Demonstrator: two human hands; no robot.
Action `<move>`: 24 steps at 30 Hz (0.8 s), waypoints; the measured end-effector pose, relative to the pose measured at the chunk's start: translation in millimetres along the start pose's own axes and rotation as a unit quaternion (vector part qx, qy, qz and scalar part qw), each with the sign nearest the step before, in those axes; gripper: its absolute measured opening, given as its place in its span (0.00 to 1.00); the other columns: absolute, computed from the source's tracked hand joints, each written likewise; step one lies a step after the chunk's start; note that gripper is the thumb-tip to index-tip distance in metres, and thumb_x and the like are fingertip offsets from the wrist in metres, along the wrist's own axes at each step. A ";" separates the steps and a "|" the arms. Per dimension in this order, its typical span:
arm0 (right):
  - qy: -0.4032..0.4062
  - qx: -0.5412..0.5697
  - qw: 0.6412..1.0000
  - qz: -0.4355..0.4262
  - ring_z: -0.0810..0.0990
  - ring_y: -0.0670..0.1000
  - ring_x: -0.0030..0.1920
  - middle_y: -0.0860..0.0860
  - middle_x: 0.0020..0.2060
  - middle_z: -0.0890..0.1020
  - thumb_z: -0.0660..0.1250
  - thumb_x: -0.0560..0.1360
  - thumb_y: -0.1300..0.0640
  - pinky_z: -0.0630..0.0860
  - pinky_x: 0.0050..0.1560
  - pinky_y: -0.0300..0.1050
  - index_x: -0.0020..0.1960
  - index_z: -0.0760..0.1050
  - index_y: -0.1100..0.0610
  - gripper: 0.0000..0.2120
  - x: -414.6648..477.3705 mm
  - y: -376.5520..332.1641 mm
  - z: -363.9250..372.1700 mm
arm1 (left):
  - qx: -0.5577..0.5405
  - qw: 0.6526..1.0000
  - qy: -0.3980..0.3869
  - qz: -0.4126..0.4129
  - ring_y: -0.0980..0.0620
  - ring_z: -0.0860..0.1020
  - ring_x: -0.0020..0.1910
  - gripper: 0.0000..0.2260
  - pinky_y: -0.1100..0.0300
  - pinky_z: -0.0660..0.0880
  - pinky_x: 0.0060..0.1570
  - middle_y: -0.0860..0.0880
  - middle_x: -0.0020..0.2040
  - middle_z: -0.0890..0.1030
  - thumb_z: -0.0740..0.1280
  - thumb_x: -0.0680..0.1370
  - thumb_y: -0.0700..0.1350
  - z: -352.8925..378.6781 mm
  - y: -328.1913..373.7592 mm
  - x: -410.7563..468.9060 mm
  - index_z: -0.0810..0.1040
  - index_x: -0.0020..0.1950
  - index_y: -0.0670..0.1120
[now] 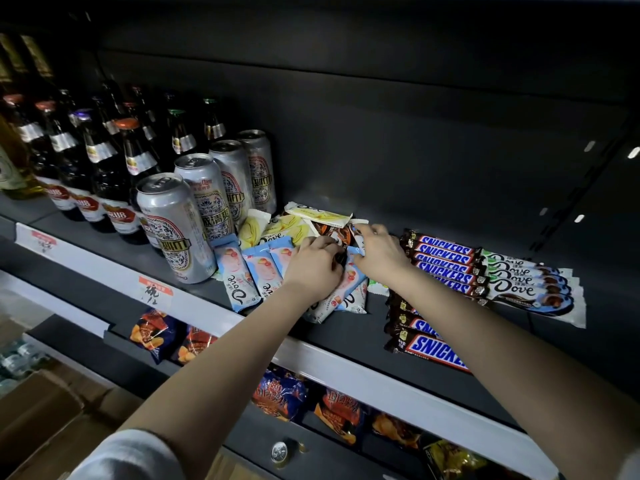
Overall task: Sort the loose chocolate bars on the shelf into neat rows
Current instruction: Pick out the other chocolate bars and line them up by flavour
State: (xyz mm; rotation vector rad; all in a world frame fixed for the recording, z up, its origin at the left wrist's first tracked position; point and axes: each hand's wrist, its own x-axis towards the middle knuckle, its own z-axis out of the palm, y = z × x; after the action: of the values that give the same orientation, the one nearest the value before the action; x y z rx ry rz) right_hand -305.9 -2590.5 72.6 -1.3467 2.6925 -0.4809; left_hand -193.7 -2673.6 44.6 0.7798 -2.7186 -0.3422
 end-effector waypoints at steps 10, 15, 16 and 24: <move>0.097 0.187 0.977 0.001 0.70 0.56 0.62 0.54 0.64 0.67 0.67 0.69 0.68 0.69 0.63 0.44 0.69 0.65 0.48 0.33 -3.9 -6.0 -3.7 | -0.034 0.999 0.011 -0.009 0.47 0.65 0.66 0.16 0.52 0.63 0.65 0.52 0.67 0.71 0.57 0.79 0.52 1.7 -3.0 2.7 0.74 0.64 0.50; 0.139 0.259 0.954 -0.059 0.73 0.50 0.60 0.52 0.62 0.69 0.68 0.69 0.66 0.64 0.56 0.31 0.69 0.65 0.48 0.31 -17.1 -17.7 -3.6 | -0.196 0.980 0.024 -0.027 0.47 0.72 0.59 0.16 0.51 0.68 0.60 0.49 0.58 0.79 0.54 0.81 0.54 -7.2 -0.7 0.9 0.78 0.58 0.50; 0.143 0.267 0.950 -0.070 0.73 0.49 0.60 0.52 0.62 0.69 0.68 0.70 0.66 0.65 0.55 0.31 0.69 0.65 0.48 0.31 -18.8 -19.7 -2.9 | -0.277 0.959 0.029 -0.040 0.48 0.75 0.53 0.15 0.52 0.71 0.56 0.47 0.52 0.81 0.55 0.81 0.53 -12.7 0.9 -0.5 0.79 0.53 0.47; 0.177 0.299 0.927 -0.144 0.73 0.44 0.54 0.50 0.60 0.69 0.72 0.68 0.63 0.76 0.57 0.44 0.66 0.70 0.53 0.27 -22.1 -22.2 1.1 | -0.478 0.872 0.067 -0.085 0.58 0.74 0.28 0.11 0.62 0.74 0.31 0.48 0.31 0.74 0.58 0.81 0.44 -30.7 6.9 0.7 0.74 0.40 0.43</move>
State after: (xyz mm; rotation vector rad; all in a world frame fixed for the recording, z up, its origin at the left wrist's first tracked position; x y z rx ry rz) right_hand -275.3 -2585.7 77.4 -1.5553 2.2536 -1.5564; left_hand -187.1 -2672.7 75.3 0.6734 -1.9386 -1.4503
